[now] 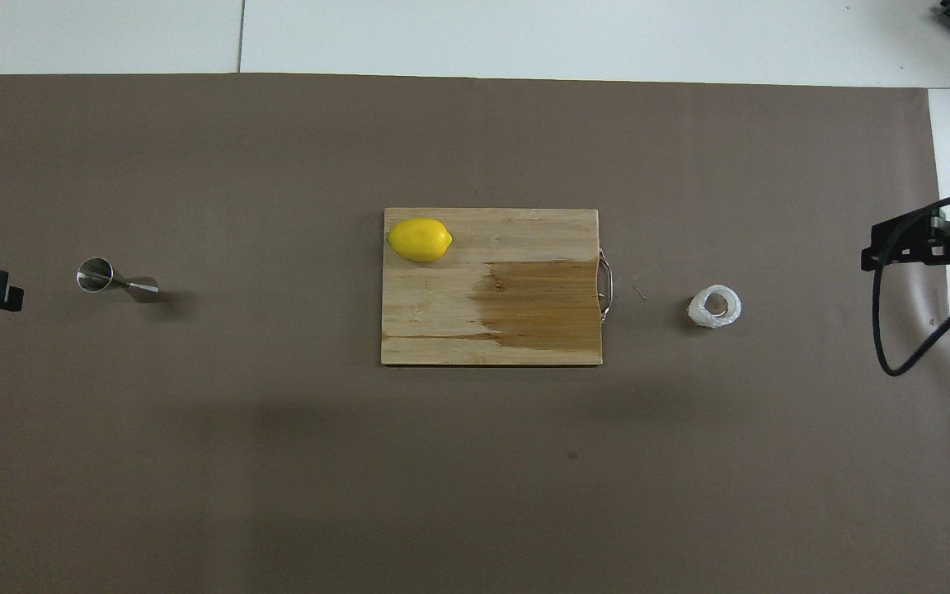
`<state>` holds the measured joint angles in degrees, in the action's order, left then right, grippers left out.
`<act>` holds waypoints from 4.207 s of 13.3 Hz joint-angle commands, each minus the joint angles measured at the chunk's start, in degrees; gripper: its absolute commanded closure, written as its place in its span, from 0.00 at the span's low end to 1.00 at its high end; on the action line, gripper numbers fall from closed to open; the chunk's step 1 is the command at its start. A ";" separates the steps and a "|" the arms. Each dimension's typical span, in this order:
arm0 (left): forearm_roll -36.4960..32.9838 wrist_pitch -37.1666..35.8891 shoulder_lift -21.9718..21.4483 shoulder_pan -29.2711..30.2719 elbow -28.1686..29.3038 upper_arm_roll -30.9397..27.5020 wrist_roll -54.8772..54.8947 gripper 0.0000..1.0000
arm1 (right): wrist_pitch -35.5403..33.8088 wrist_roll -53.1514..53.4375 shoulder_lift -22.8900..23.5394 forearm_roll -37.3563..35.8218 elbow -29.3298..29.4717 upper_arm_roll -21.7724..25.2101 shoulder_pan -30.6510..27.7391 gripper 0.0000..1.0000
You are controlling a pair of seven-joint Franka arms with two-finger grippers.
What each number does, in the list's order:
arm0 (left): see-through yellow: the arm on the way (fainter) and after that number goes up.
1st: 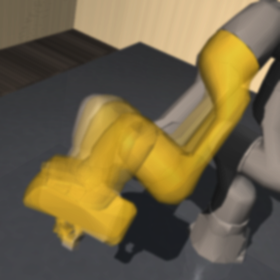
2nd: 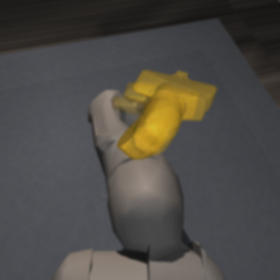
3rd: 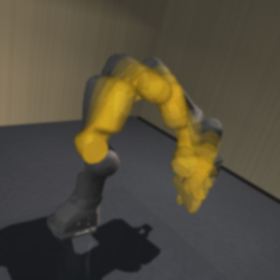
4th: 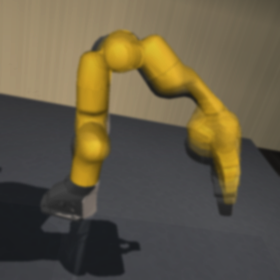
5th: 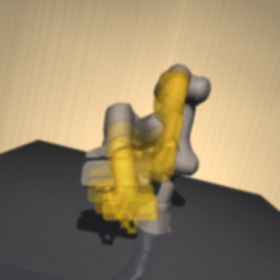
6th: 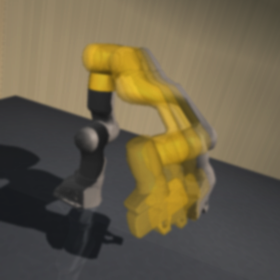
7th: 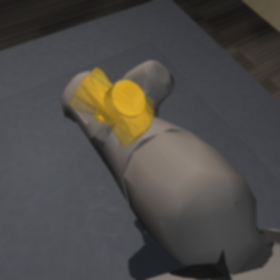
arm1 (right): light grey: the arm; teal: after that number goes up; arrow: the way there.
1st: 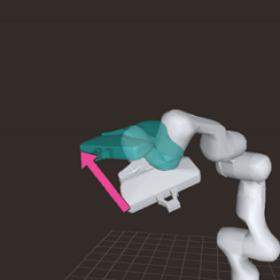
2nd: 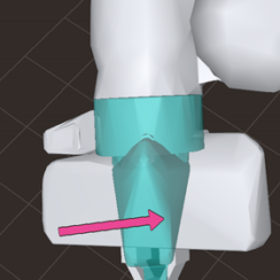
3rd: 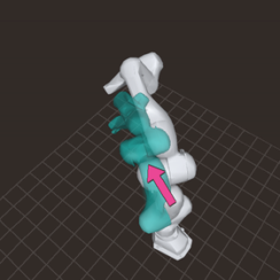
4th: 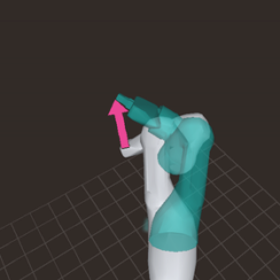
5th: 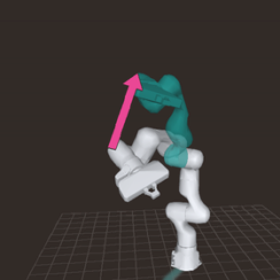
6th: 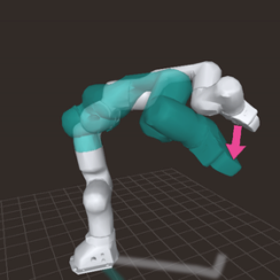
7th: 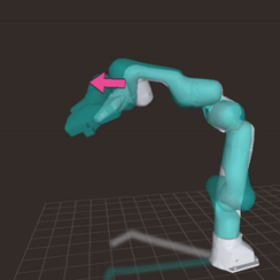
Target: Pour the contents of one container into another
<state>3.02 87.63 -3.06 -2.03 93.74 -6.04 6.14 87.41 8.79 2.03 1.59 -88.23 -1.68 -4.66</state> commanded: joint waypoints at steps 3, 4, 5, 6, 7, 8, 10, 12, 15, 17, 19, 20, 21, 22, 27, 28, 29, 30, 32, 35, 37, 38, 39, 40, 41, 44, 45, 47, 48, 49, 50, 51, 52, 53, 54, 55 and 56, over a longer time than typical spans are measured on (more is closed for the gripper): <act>6.37 -3.33 8.74 1.32 -9.68 -1.34 -8.75 0.00 | -0.58 -0.97 -0.36 1.23 0.08 -0.17 -0.62 0.00; 8.29 -4.56 11.82 2.89 -12.50 -1.34 -10.96 0.00 | -0.58 -0.97 -0.27 1.23 0.08 -0.17 -0.62 0.00; 11.79 -5.27 14.98 5.34 -15.31 -1.34 -13.15 0.00 | -0.58 -1.05 -0.36 1.23 0.08 -0.17 -0.62 0.00; 14.27 -5.19 17.62 7.28 -17.17 -1.08 -15.52 0.00 | -0.58 -0.97 -0.36 1.23 0.08 -0.17 -0.62 0.00; 15.86 -5.19 20.34 8.00 -19.19 -1.08 -18.42 0.00 | -0.58 -0.97 -0.36 1.23 0.08 -0.17 -0.62 0.00; 18.48 -4.93 22.98 9.48 -21.29 -1.08 -21.93 0.00 | -0.58 -0.97 -0.36 1.23 0.08 -0.17 -0.62 0.00; 21.75 -4.05 24.67 11.78 -21.84 -0.55 -26.17 0.00 | -0.58 -0.97 -0.36 1.23 0.08 -0.17 -0.62 0.00; 26.13 -4.13 27.56 14.05 -21.93 -0.73 -28.72 0.00 | -0.58 -1.05 -0.27 1.23 0.08 -0.17 -0.62 0.00; 32.46 -3.96 31.96 18.27 -21.84 -0.55 -34.16 0.00 | -0.58 -0.97 -0.27 1.23 0.08 -0.17 -0.62 0.00; 33.36 -3.96 35.12 19.69 -21.84 -0.38 -36.80 0.00 | -0.58 -0.97 -0.36 1.23 0.08 -0.17 -0.62 0.00; 35.90 -3.35 36.45 21.45 -19.84 -0.38 -38.31 0.00 | -0.58 -1.05 -0.27 1.23 0.08 -0.17 -0.62 0.00; 36.78 -2.04 36.28 21.45 -18.25 -0.46 -38.40 0.00 | -0.58 -0.97 -0.27 1.23 0.08 -0.17 -0.62 0.00; 37.83 -0.98 36.19 21.54 -16.76 -0.46 -38.40 0.00 | -0.58 -0.97 -0.27 1.23 0.08 -0.17 -0.62 0.00; 39.32 -1.75 36.37 21.80 -15.18 -0.46 -40.75 0.00 | -0.58 -0.97 -0.36 1.23 0.08 -0.17 -0.62 0.00; 45.04 0.25 38.57 24.79 -8.34 -0.46 -43.94 0.00 | -0.58 -0.97 -0.27 1.23 0.08 -0.17 -0.62 0.00; 45.84 1.04 38.30 24.97 -6.22 -0.46 -43.94 0.00 | -0.58 -0.97 -0.36 1.23 0.08 -0.17 -0.62 0.00; 46.02 0.88 38.04 25.14 -5.76 -0.46 -43.94 0.00 | -0.58 -0.97 -0.36 1.23 0.08 -0.17 -0.62 0.00; 46.11 1.05 37.78 25.23 -4.54 -0.46 -43.76 0.00 | -0.58 -1.05 -0.27 1.23 0.08 -0.17 -0.62 0.00; 48.38 2.54 36.29 25.93 -0.50 -0.46 -43.41 0.00 | -0.58 -0.97 -0.27 1.23 0.08 -0.17 -0.62 0.00; 50.50 4.75 34.87 26.11 3.03 -0.46 -44.98 0.00 | -0.58 -0.97 -0.27 1.23 0.08 -0.17 -0.62 0.00; 51.90 5.53 34.79 26.20 4.16 -0.46 -45.08 0.00 | -0.58 -0.97 -0.27 1.23 0.08 -0.17 -0.62 0.00; 52.87 7.01 34.18 26.11 5.65 -0.46 -44.82 0.00 | -0.58 -0.97 -0.36 1.23 0.08 -0.17 -0.62 0.00; 54.27 9.03 33.82 26.02 7.32 -0.46 -44.73 0.00 | -0.58 -0.97 -0.36 1.23 0.08 -0.17 -0.62 0.00; 55.06 9.40 33.30 26.11 8.38 -0.46 -43.86 0.00 | -0.58 -0.97 -0.36 1.23 0.08 -0.17 -0.62 0.00; 55.16 9.40 33.29 25.41 8.31 -0.46 -42.81 0.00 | -0.58 -0.97 -0.36 1.23 0.08 -0.17 -0.62 0.00; 57.34 9.75 32.59 24.53 10.67 -0.46 -42.88 0.00 | -0.58 -0.97 -0.36 1.23 0.08 -0.17 -0.62 0.00; 57.71 9.75 32.41 24.27 11.20 -0.46 -42.97 0.00 | -0.58 -0.97 -0.27 1.23 0.08 -0.17 -0.62 0.00; 59.81 9.75 31.63 23.83 13.39 -0.38 -42.97 0.00 | -0.58 -0.97 -0.36 1.23 0.08 -0.17 -0.62 0.00; 60.17 9.75 31.62 23.48 13.49 -0.46 -43.06 0.00 | -0.58 -1.05 -0.27 1.23 0.08 -0.17 -0.62 0.00; 60.60 9.75 31.53 23.47 13.84 -0.46 -43.15 0.00 | -0.58 -0.97 -0.36 1.23 0.08 -0.17 -0.62 0.00; 61.48 9.93 31.36 23.47 14.89 -0.46 -43.23 0.00 | -0.58 -0.97 -0.36 1.23 0.08 -0.17 -0.62 0.00; 61.84 10.10 31.10 23.47 15.33 -0.46 -43.67 0.00 | -0.58 -0.97 -0.27 1.23 0.08 -0.17 -0.62 0.00; 62.19 10.28 30.92 23.47 16.03 -0.46 -43.67 0.00 | -0.58 -0.97 -0.27 1.23 0.08 -0.17 -0.62 0.00; 63.32 10.54 30.66 23.47 16.65 -0.46 -43.76 0.00 | -0.58 -0.97 -0.27 1.23 0.08 -0.17 -0.62 0.00; 64.46 10.54 30.57 23.39 17.09 -0.46 -43.76 0.00 | -0.58 -0.97 -0.27 1.23 0.08 -0.17 -0.62 0.00; 64.65 10.54 30.57 23.30 17.09 -0.46 -43.94 0.00 | -0.58 -0.97 -0.27 1.23 0.08 -0.17 -0.62 0.00; 64.74 10.54 30.57 22.86 17.09 -0.46 -43.94 0.00 | -0.58 -0.97 -0.36 1.23 0.08 -0.17 -0.62 0.00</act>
<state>66.33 96.52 29.84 22.06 108.02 -6.03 -37.47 87.41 8.79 2.03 1.59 -88.23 -1.68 -4.66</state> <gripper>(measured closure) 0.000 0.000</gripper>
